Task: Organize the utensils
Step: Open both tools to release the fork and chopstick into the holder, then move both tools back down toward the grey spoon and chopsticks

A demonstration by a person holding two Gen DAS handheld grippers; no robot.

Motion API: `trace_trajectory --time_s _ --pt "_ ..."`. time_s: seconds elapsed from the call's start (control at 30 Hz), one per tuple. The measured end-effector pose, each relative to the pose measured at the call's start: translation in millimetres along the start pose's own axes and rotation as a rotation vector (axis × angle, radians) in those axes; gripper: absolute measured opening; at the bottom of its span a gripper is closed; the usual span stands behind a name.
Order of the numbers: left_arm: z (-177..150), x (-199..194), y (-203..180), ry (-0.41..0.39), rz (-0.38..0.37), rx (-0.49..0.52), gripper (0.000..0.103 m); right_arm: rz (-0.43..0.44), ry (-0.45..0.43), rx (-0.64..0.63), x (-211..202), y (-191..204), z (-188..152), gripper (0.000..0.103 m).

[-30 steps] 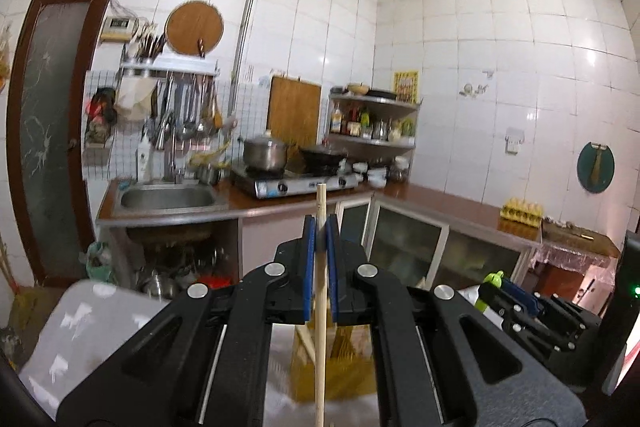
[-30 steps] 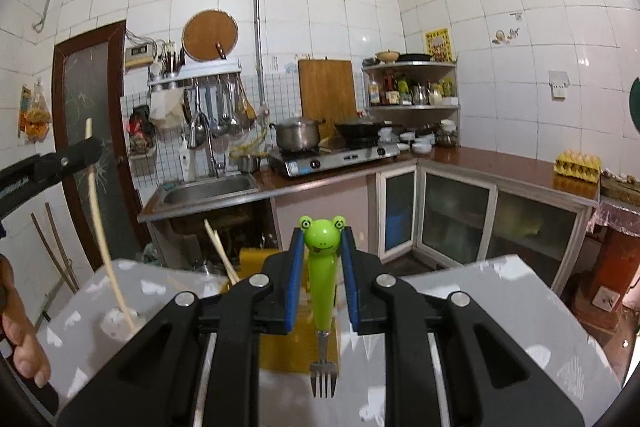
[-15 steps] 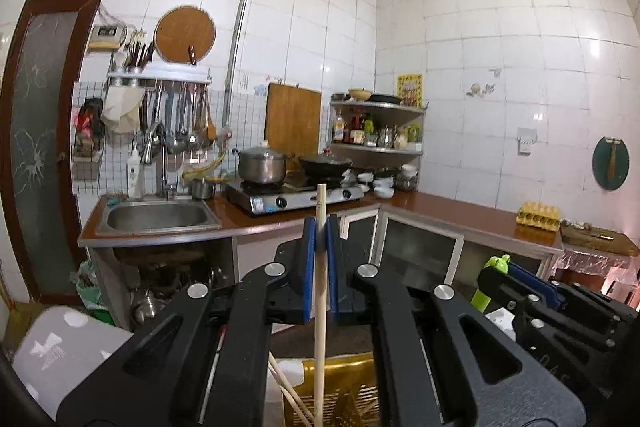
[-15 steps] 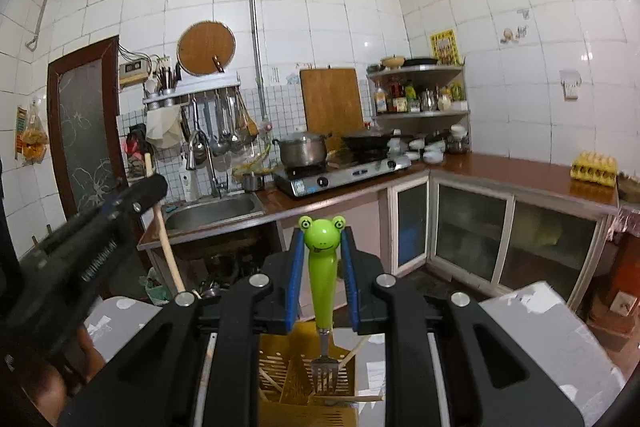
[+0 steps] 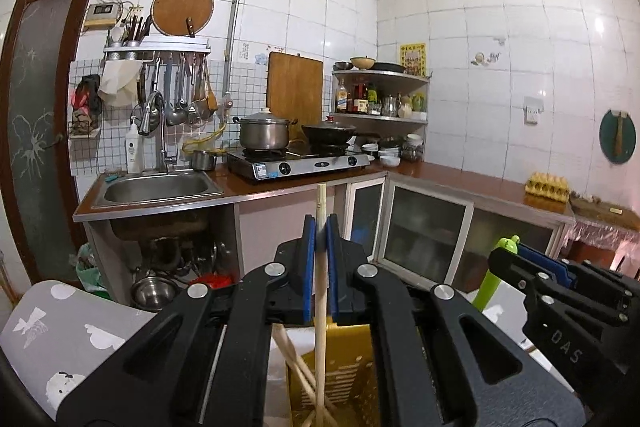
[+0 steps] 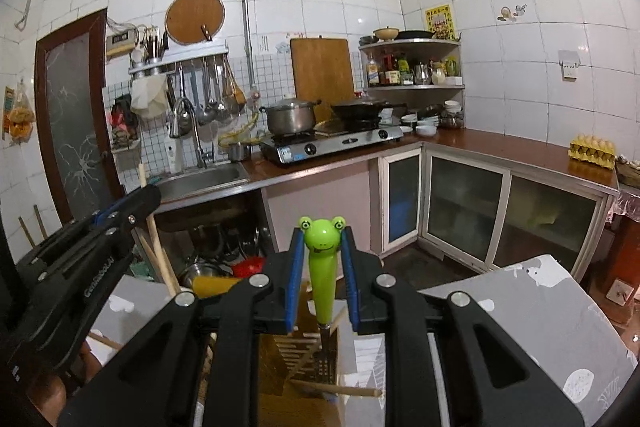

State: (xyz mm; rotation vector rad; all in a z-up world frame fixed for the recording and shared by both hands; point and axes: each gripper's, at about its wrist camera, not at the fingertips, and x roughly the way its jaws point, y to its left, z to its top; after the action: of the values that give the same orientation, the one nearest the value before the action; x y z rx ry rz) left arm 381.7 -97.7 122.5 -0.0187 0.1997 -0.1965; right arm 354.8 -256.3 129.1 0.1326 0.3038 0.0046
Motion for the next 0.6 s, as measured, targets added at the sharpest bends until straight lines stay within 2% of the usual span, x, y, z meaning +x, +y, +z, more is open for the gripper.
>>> trace_trajectory --time_s 0.27,0.37,0.4,0.43,0.47,0.5,0.53,0.6 --pt "-18.7 2.9 4.6 0.046 0.029 0.014 0.005 -0.035 0.069 -0.037 14.2 -3.9 -20.3 0.019" --pt "-18.3 0.7 9.0 0.086 0.017 -0.001 0.012 -0.038 0.105 -0.061 15.1 -2.6 -23.2 0.020" --pt "-16.7 -1.7 10.6 0.088 0.018 -0.006 0.020 -0.047 0.109 -0.065 13.3 -2.8 -23.0 0.023" --pt "-14.4 -4.8 12.7 0.088 0.019 -0.011 0.032 -0.062 0.107 -0.063 8.7 -4.1 -21.3 0.039" --pt "-8.5 -12.3 16.6 0.086 0.020 -0.022 0.039 -0.068 0.094 -0.050 1.3 -6.7 -18.4 0.058" --pt "-3.9 -19.5 19.4 0.077 0.018 -0.032 0.049 -0.064 0.085 -0.041 -5.2 -8.3 -15.5 0.060" --pt "2.0 -28.8 23.1 0.063 0.021 -0.041 0.052 -0.062 0.082 -0.038 -13.1 -9.7 -11.2 0.060" --pt "13.4 -45.9 27.7 0.047 0.025 -0.037 0.064 -0.068 0.078 -0.045 -30.6 -10.7 -5.8 0.060"
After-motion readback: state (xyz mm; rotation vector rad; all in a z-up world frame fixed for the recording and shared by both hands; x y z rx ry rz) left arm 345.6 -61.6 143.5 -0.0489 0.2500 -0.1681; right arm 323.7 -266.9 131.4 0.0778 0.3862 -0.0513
